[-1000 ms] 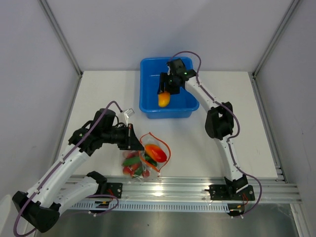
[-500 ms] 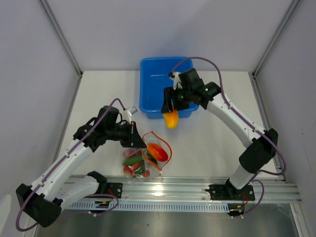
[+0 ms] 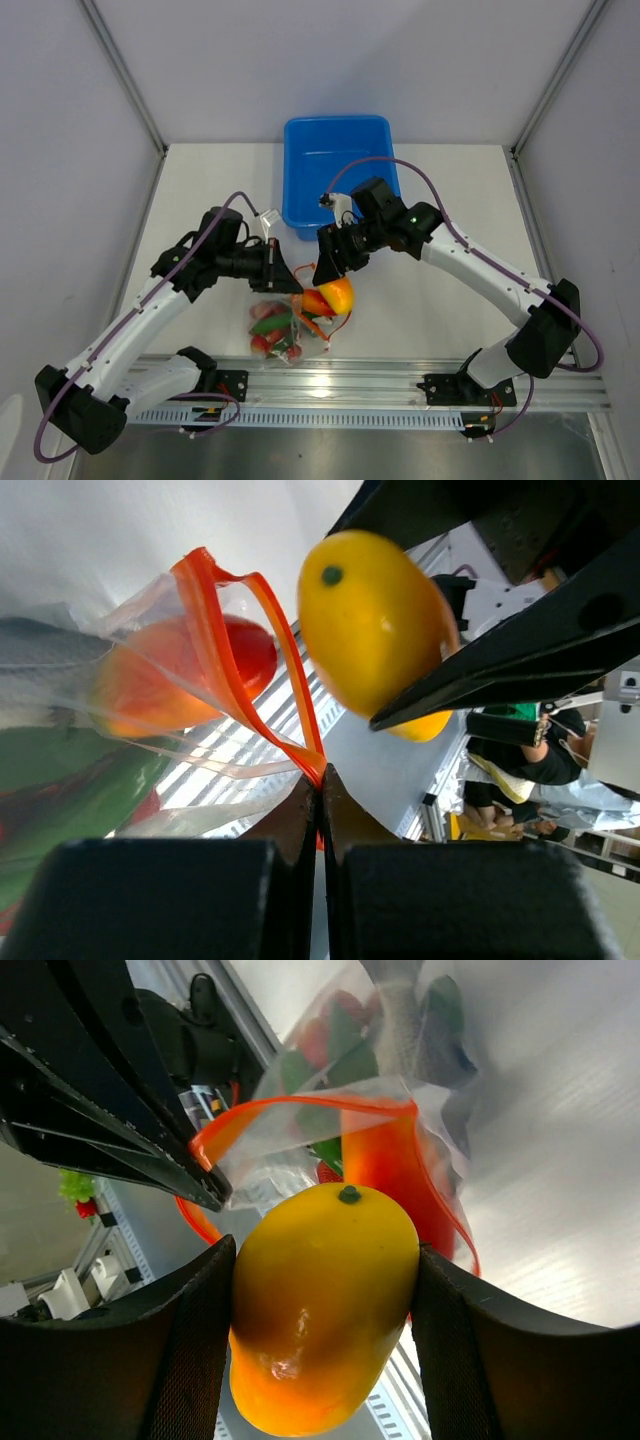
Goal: Place the food in the zip-top bag and seal the zipper
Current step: Place the fake fruit in the zipper food storage bag.
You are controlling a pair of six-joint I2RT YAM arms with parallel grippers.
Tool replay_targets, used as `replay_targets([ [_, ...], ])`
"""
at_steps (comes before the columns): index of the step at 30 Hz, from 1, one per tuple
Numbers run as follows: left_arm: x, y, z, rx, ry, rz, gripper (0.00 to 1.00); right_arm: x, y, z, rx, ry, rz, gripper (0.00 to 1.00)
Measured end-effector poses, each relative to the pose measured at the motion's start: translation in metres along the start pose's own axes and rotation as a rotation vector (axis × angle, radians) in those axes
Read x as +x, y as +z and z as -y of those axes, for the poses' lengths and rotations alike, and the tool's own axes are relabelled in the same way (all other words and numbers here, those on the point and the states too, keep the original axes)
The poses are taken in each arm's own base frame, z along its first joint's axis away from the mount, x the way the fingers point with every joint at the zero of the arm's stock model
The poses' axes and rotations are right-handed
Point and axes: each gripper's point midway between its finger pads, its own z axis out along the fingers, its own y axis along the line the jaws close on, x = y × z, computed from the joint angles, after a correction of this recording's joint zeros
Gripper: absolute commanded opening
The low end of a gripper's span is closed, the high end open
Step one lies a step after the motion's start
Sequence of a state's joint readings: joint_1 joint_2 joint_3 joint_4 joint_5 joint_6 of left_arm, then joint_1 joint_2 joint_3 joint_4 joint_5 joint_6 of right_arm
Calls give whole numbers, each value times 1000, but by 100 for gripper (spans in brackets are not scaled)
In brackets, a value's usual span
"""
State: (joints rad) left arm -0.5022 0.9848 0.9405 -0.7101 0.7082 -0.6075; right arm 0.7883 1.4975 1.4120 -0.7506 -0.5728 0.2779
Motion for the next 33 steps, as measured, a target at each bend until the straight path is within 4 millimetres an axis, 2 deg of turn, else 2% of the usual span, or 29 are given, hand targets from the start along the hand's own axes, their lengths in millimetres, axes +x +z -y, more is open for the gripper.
replay_targets([
  [10, -29, -5, 46, 154, -41, 58, 1, -5, 0, -9, -29, 60, 15, 0],
  [13, -30, -7, 52, 186, -51, 80, 1, -8, 1, -11, -30, 81, 27, 0],
  [14, -28, -7, 50, 195, -53, 86, 1, -8, 1, -11, -26, 83, 29, 4],
  [17, -11, -5, 37, 194, -80, 84, 1, -6, 8, -9, 9, 86, 29, 31],
  [18, -4, -3, 31, 189, -95, 78, 1, -5, 10, -9, 20, 84, 25, 37],
  [19, 3, -2, 25, 185, -107, 73, 1, -2, 14, -8, 31, 83, 18, 51],
  [22, 16, 0, 14, 175, -133, 64, 1, 11, 24, -7, 70, 74, -15, 70],
  [23, 19, 0, 12, 174, -137, 64, 0, 16, 27, -8, 81, 70, -28, 79],
  [25, 22, -2, 11, 176, -135, 68, 1, 24, 31, -9, 102, 68, -44, 81],
  [26, 23, -3, 11, 178, -131, 71, 1, 25, 31, -9, 108, 64, -47, 89],
  [28, 23, -4, 13, 183, -126, 76, 1, 27, 33, -10, 122, 63, -49, 92],
  [29, 23, -5, 13, 185, -123, 78, 1, 28, 33, -9, 130, 64, -49, 98],
  [33, 23, -6, 14, 188, -120, 80, 0, 25, 31, -2, 177, 71, -33, 100],
])
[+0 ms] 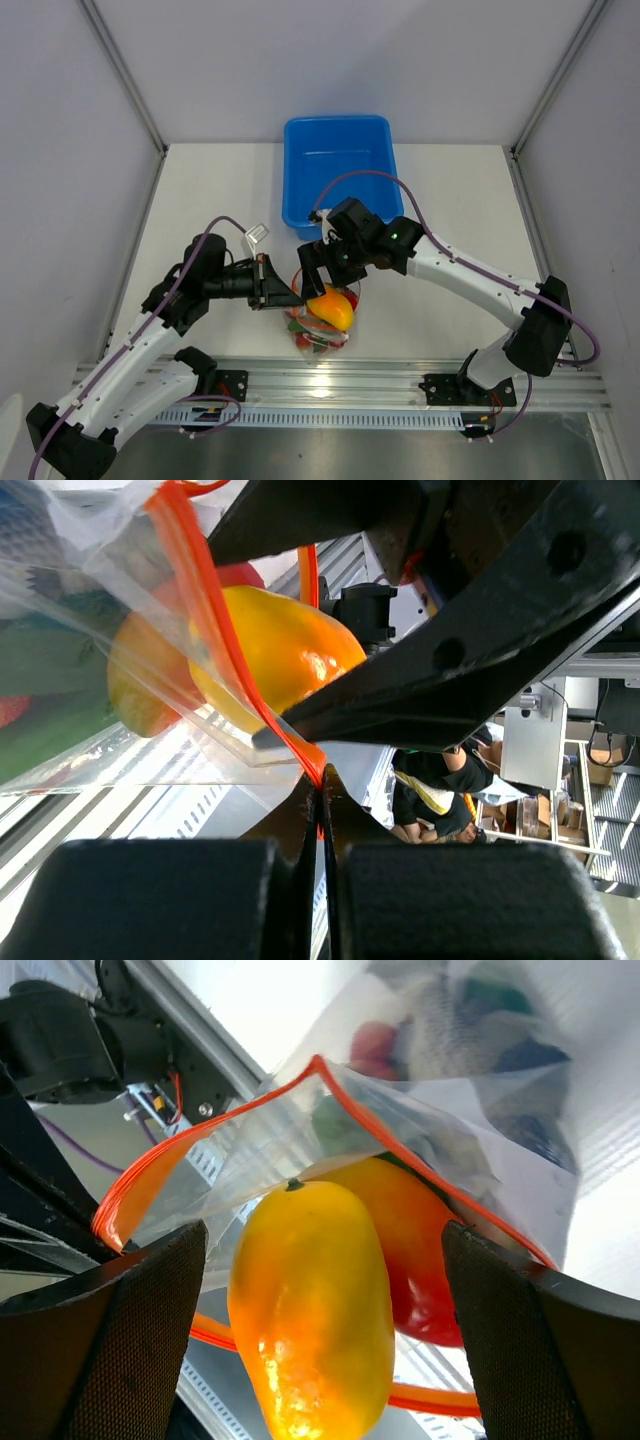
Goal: Place the food in the zip-top bag and seal the zipper
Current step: Place the fake fruit in the zipper food storage bag.
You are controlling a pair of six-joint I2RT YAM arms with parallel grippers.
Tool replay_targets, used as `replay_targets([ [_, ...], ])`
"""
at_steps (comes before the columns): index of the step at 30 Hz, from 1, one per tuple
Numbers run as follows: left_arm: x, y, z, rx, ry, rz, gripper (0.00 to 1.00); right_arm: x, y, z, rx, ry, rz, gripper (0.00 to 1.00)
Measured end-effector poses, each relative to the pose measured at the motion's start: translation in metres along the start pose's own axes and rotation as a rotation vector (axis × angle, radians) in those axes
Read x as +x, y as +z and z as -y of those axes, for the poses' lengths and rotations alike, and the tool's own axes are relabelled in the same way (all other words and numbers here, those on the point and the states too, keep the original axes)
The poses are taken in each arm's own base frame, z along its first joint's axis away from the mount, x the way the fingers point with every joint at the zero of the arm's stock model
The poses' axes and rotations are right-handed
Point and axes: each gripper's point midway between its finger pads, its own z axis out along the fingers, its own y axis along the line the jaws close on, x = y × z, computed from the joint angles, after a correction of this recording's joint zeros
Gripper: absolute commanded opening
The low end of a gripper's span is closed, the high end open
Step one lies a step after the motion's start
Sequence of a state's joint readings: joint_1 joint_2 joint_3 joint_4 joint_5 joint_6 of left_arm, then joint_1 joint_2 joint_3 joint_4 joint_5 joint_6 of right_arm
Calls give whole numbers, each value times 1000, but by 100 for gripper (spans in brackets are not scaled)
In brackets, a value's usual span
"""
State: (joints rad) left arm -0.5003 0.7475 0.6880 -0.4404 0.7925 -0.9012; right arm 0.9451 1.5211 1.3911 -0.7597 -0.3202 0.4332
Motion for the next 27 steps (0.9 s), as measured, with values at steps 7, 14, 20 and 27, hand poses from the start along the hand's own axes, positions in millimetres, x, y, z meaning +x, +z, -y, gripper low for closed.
replay_targets([
  [7, 0, 0, 0, 2, 1, -1, 0, -21, -24, -1, 73, -4, 79, 100],
  [14, -2, 1, 3, -4, -5, -9, 0, -1, -76, 3, 129, 0, 126, 91],
  [20, -3, 0, 3, -6, -1, -10, 1, 53, -108, 8, 90, 0, 135, 79],
  [27, -2, 0, 3, -6, -2, -11, 1, 95, -86, 4, 34, -20, 47, 65],
])
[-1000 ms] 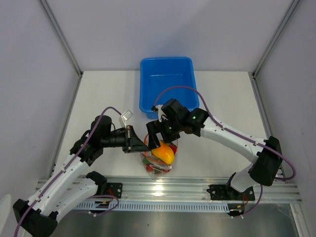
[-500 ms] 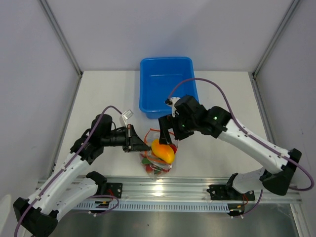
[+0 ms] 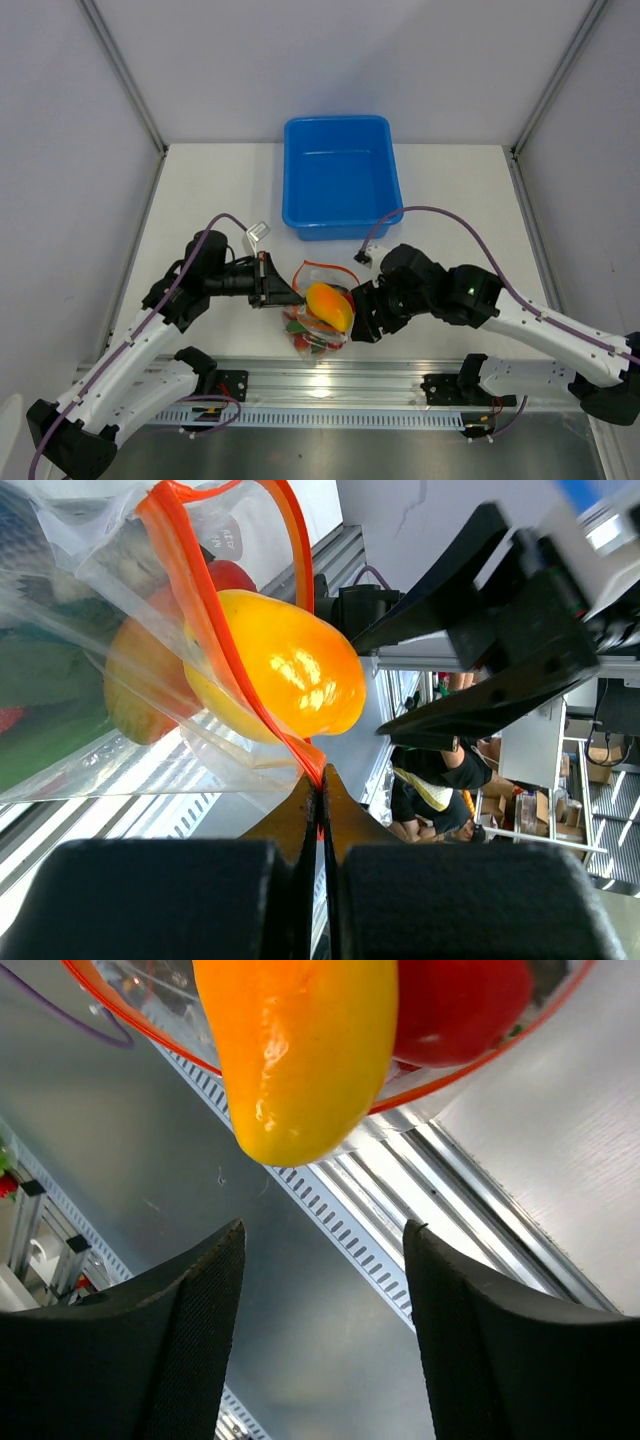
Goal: Place the food in the zip-top bag and seal the zipper
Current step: Place the fake fruit in the zipper food storage bag, then adjust the zipper food storage bag at the center of the board.
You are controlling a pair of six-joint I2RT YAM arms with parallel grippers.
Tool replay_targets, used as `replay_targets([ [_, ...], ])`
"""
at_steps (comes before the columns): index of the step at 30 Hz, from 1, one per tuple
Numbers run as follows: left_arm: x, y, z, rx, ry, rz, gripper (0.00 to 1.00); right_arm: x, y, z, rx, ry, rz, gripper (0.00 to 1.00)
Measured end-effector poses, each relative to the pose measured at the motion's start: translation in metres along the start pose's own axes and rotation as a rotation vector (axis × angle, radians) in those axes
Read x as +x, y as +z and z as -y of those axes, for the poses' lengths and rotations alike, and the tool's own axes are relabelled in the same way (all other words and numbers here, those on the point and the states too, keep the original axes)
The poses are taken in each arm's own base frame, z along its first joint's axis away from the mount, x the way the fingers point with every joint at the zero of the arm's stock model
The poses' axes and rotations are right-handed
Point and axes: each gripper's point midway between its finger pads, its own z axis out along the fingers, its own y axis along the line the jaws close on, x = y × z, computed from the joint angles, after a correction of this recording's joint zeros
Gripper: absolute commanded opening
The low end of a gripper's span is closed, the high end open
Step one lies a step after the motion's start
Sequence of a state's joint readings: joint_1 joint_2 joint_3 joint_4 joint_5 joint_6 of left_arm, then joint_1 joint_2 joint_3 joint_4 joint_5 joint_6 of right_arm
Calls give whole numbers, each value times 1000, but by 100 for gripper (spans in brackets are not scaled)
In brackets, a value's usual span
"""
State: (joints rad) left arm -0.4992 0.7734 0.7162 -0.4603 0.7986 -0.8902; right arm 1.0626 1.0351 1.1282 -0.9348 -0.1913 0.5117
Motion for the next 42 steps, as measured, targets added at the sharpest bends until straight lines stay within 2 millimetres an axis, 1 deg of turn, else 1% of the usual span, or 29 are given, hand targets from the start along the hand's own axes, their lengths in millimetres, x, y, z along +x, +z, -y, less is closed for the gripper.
replay_targets([
  [1, 0, 0, 0, -1, -1, -1, 1, 4, 6, -2, -3, -7, -13, 61],
  [3, 1, 0, -1, -3, -4, -3, 0, 10, 15, -4, -6, -21, -25, 59],
  [5, 1, 0, -1, -6, -8, -5, 1, 15, 24, -5, -5, -33, -24, 53],
  [6, 2, 0, -2, -7, -10, -6, 1, 15, 28, -5, -2, -37, -17, 48],
  [7, 2, 0, -2, -8, -11, -6, 0, 16, 31, -5, -1, -40, -8, 45],
  [9, 2, -1, -2, -9, -11, -7, 0, 13, 37, -4, 9, -41, 17, 43],
  [13, 2, -1, -2, -8, -11, -6, 1, 1, 48, -1, 30, -53, 89, 42],
  [18, 2, -1, -2, -8, -11, -6, 1, -3, 58, 1, 49, -70, 142, 42],
  [22, 2, -1, -1, -8, -11, -6, 1, -8, 59, 0, 55, -78, 173, 41],
  [26, 2, -1, -1, -8, -11, -6, 1, -8, 59, -3, 55, -90, 190, 41],
  [31, 1, -1, 0, -6, -8, -4, 1, -10, 46, -11, 19, -87, 226, 40],
  [33, 1, -1, 0, -6, -9, -4, 0, -11, 42, -13, 6, -84, 236, 42],
  [37, 1, -1, 0, -5, -9, -4, 1, -6, 39, -18, -22, -90, 228, 45],
  [42, 1, -1, 0, -6, -10, -4, 0, 5, 45, -16, -26, -90, 192, 46],
])
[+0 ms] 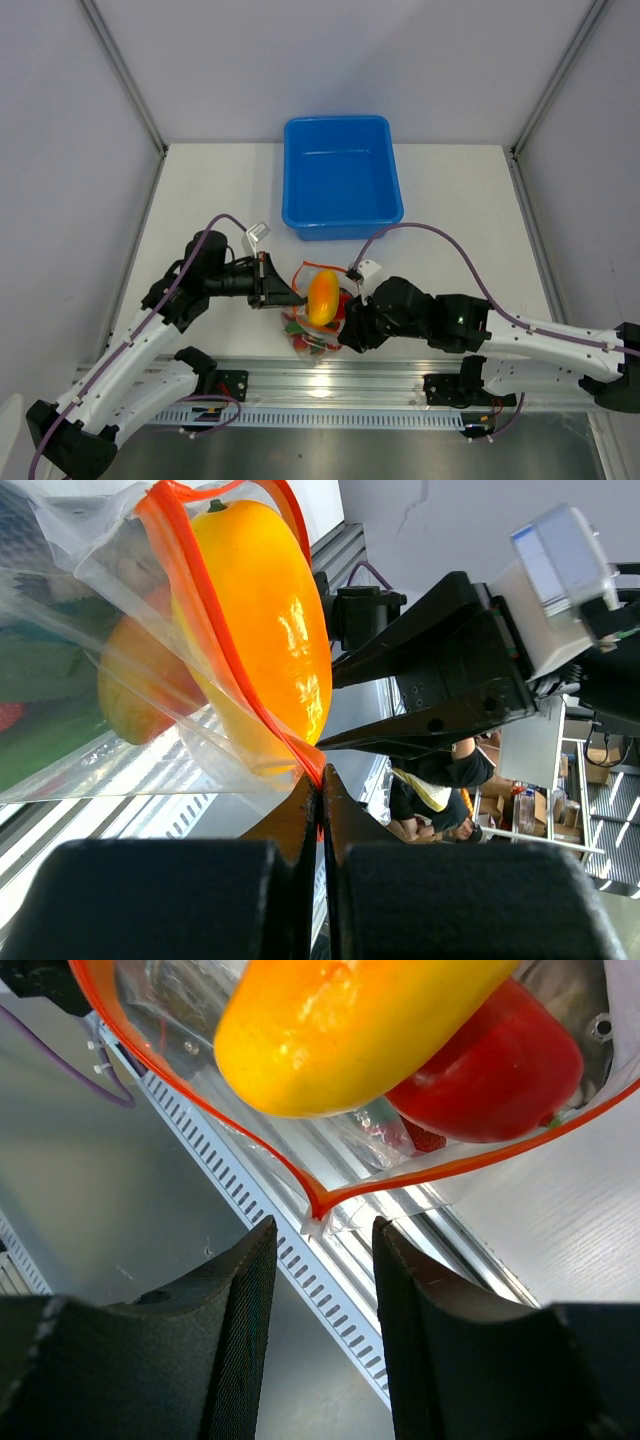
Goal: Place the food in the zip-top bag and seal the zipper
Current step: Adjust the zipper food storage bag at the center of the board.
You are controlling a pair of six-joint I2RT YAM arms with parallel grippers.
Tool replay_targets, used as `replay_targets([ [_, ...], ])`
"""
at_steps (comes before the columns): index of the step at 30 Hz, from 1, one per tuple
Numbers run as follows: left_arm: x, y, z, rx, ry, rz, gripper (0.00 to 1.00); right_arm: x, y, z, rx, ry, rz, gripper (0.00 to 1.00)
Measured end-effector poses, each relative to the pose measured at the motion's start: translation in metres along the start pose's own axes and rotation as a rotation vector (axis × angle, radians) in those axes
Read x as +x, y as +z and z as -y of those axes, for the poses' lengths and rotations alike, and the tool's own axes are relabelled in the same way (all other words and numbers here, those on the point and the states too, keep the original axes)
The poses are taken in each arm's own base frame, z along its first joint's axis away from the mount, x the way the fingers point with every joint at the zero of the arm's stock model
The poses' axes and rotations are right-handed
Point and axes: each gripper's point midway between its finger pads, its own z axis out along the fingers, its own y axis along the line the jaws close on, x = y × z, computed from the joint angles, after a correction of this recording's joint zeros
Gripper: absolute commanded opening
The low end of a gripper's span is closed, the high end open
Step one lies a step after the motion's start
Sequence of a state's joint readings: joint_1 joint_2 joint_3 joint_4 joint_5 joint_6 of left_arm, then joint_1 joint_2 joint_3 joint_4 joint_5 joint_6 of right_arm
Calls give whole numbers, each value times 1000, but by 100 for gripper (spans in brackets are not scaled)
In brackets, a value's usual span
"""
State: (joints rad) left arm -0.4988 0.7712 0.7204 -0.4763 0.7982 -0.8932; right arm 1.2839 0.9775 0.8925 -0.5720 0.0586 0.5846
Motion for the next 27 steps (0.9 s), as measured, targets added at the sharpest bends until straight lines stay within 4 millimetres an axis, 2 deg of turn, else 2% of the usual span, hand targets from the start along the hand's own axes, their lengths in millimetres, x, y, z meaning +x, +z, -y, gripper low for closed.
replay_targets([
  [7, 0, -1, 1, 2, 4, 2, 1, 13, 9, 7, 23, 2, -40, 43],
  [13, 0, -1, 1, 4, 3, 4, 1, 15, 24, 9, 43, -9, -54, 40],
  [15, 0, -1, 2, 4, 1, 4, 1, 16, 29, 11, 54, -19, -62, 31],
  [16, 0, -1, 2, 4, 0, 3, 1, 17, 31, 12, 61, -26, -65, 21],
  [17, 0, -1, 2, 4, 0, 4, 0, 17, 33, 14, 70, -33, -65, 6],
  [18, 0, -1, 2, 4, 0, 3, 1, 16, 34, 15, 79, -39, -61, 0],
  [24, 1, -2, 3, 7, 5, 8, 1, -2, 26, 16, 120, -50, -16, 0],
  [27, 0, -3, 4, 7, 7, 10, 0, -22, 13, 12, 146, -73, 16, 0],
])
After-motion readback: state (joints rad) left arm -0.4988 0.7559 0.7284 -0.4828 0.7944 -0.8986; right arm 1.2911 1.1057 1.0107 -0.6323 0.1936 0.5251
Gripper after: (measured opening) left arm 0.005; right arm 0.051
